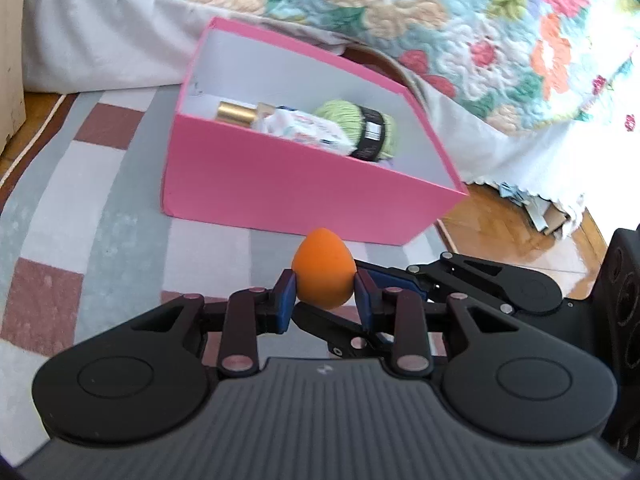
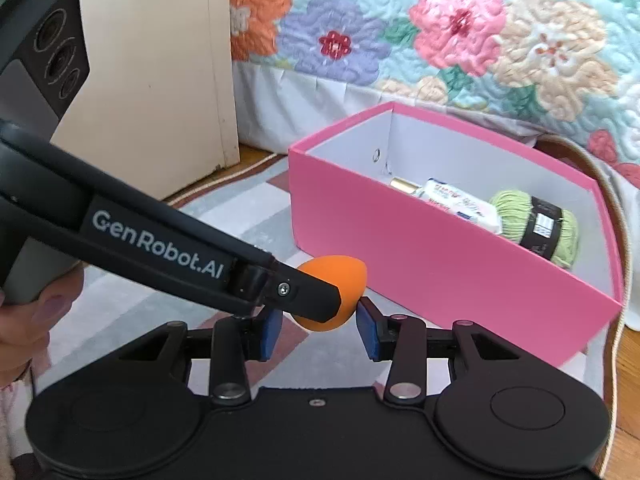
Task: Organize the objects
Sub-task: 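Carry the sponge with the left tool and lower it into the pink box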
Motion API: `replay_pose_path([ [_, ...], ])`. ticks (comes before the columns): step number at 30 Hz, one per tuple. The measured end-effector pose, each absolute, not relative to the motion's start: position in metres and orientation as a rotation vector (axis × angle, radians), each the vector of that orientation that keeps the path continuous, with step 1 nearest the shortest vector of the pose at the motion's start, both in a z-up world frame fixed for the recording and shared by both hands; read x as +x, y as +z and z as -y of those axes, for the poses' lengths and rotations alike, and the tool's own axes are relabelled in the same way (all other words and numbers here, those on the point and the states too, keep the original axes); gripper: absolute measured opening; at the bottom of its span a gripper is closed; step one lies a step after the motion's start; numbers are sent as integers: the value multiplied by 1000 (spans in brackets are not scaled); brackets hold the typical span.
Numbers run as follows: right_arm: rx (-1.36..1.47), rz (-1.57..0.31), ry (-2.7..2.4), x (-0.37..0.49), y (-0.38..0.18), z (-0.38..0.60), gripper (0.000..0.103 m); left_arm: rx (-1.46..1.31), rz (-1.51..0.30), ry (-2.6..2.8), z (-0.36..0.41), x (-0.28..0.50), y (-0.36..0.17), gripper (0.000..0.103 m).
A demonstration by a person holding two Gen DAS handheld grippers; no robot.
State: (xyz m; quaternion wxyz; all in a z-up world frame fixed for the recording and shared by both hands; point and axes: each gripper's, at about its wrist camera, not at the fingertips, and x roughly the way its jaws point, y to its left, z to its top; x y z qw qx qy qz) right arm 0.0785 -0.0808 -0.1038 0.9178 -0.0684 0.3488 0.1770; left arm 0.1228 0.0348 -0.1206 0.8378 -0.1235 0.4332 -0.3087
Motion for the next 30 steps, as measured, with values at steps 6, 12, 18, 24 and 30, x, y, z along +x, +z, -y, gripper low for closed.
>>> replay_pose_path([
  [6, -172, -699, 316, 57, -69, 80, 47, -228, -930, -709, -28, 115, -84, 30],
  [12, -181, -637, 311, 66, -20, 87, 47, -225, -871, -735, -25, 124, -28, 30],
  [18, -234, -580, 317, 88, 17, 91, 47, -135, -836, -710, -6, 147, 20, 32],
  [24, -235, -581, 294, 126, 29, 101, 47, -85, -816, -662, 21, 183, 38, 31],
  [30, -188, -646, 306, 181, 21, 122, 47, -166, -880, -627, 37, 244, 26, 32],
])
